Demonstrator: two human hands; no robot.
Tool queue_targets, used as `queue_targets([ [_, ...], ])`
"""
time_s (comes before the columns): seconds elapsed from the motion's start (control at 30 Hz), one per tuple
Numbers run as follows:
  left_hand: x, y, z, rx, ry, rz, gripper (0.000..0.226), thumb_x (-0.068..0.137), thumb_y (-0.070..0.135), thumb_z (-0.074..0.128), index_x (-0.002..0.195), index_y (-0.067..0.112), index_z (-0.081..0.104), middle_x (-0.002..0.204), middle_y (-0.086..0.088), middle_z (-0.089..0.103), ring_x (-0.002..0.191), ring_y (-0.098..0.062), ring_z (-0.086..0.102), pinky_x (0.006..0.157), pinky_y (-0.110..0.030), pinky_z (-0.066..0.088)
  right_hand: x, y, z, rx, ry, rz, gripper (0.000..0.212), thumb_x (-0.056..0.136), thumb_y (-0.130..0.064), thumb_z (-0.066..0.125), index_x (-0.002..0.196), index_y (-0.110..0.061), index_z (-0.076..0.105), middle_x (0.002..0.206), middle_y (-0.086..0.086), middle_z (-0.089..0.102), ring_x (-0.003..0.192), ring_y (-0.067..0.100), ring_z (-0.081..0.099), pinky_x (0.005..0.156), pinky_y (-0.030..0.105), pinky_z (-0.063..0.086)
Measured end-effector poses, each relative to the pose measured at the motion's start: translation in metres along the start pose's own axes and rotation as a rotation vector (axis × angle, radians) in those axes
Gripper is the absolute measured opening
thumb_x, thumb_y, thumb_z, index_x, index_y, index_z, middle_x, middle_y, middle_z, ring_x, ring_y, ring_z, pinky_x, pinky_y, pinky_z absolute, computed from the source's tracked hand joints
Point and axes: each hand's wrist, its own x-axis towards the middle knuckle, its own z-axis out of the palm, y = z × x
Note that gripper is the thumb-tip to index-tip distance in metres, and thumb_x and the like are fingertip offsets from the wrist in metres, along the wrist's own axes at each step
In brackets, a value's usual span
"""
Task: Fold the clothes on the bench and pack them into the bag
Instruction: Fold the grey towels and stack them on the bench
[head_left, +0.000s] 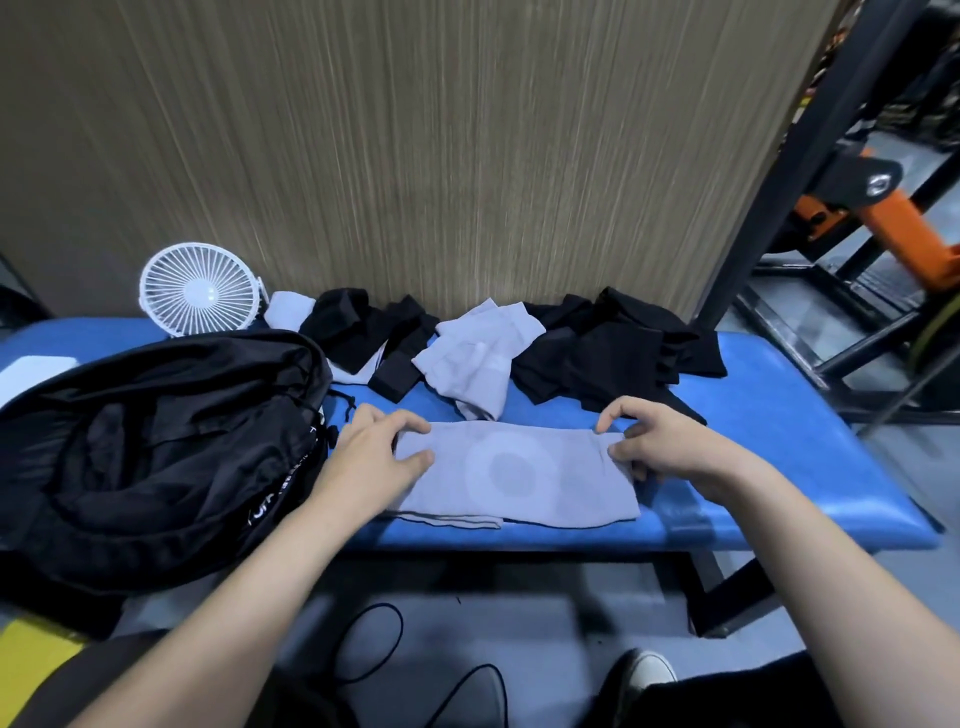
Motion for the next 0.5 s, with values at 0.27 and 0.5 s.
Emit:
queue_targets([
  [0.27, 0.002, -0.005, -0.001, -0.084, -0.031, -0.011, 0.034, 0.09, 0.031, 0.066, 0.122, 0.035, 0.055, 0.117, 0.002, 0.04, 0.082, -0.008, 0.055, 0.08, -0.024, 0.041, -0.007, -0.037, 0.013, 0.385, 0.027, -0.165, 0.015, 0.092, 0.003, 0.052, 0.098, -0.007, 0.062, 0.084, 0.008, 0.051, 0.067, 0.017, 0.046, 0.053, 0.023, 0.039],
  [0.5, 0.003, -0.009, -0.002, -0.125, -0.042, -0.001, 0.033, 0.089, 0.029, 0.069, 0.119, 0.033, 0.057, 0.115, 0.003, 0.042, 0.086, -0.012, 0.053, 0.082, -0.023, 0.04, 0.002, -0.077, 0.062, 0.559, -0.083, -0.292, 0.014, 0.093, 0.005, 0.058, 0.103, -0.005, 0.06, 0.08, 0.011, 0.051, 0.053, 0.015, 0.053, 0.05, 0.027, 0.049],
])
